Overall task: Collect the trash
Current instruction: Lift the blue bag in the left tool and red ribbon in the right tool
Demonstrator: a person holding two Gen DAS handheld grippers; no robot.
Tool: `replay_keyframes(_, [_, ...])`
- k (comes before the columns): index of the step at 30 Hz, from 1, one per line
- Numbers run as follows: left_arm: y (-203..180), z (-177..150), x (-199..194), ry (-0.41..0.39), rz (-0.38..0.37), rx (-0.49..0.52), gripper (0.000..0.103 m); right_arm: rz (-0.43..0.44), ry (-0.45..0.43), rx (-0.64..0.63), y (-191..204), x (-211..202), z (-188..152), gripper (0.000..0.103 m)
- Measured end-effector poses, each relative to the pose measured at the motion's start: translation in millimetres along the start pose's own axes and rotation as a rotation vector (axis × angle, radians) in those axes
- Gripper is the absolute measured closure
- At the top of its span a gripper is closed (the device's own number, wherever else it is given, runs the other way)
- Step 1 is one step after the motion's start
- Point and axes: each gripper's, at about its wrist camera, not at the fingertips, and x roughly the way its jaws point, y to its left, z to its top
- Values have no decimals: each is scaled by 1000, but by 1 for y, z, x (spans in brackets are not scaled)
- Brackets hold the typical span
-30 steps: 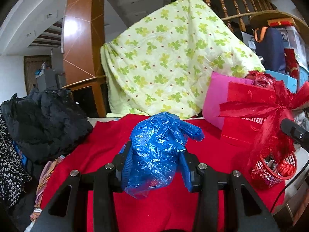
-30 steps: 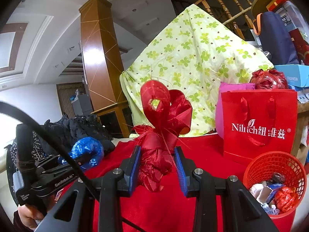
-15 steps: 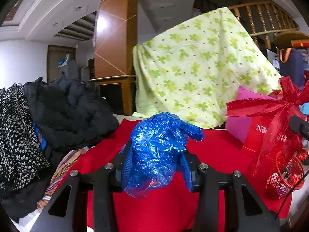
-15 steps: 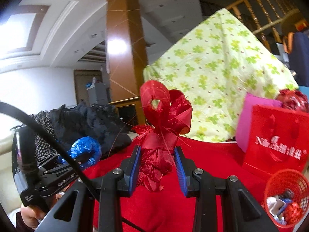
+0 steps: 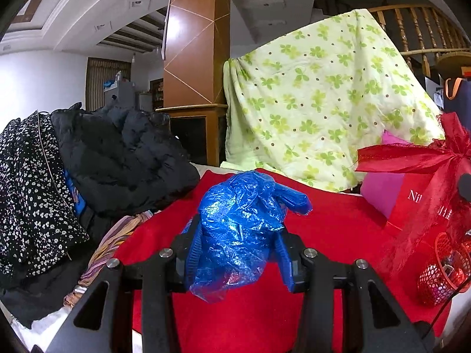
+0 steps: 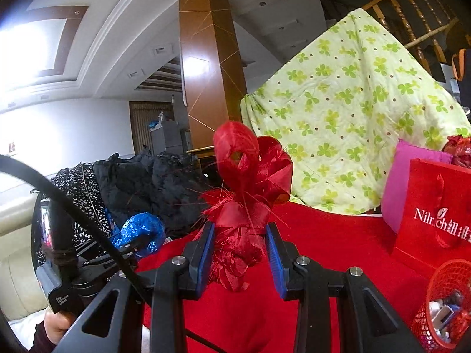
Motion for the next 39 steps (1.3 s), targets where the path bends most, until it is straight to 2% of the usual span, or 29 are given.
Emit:
replay_keyframes(14, [-44,1,-3,17,-39,88,55,-31,-22,93,-38,-17,-10,66])
replay_keyframes(27, [-120,1,-16,0,-93,238,55,-88,-65,205,-100,-53,-20,66])
replay_keyframes(39, [-187,-7,-19,21,-168,343,55,-146,-89,286,-150,-83,-34,66])
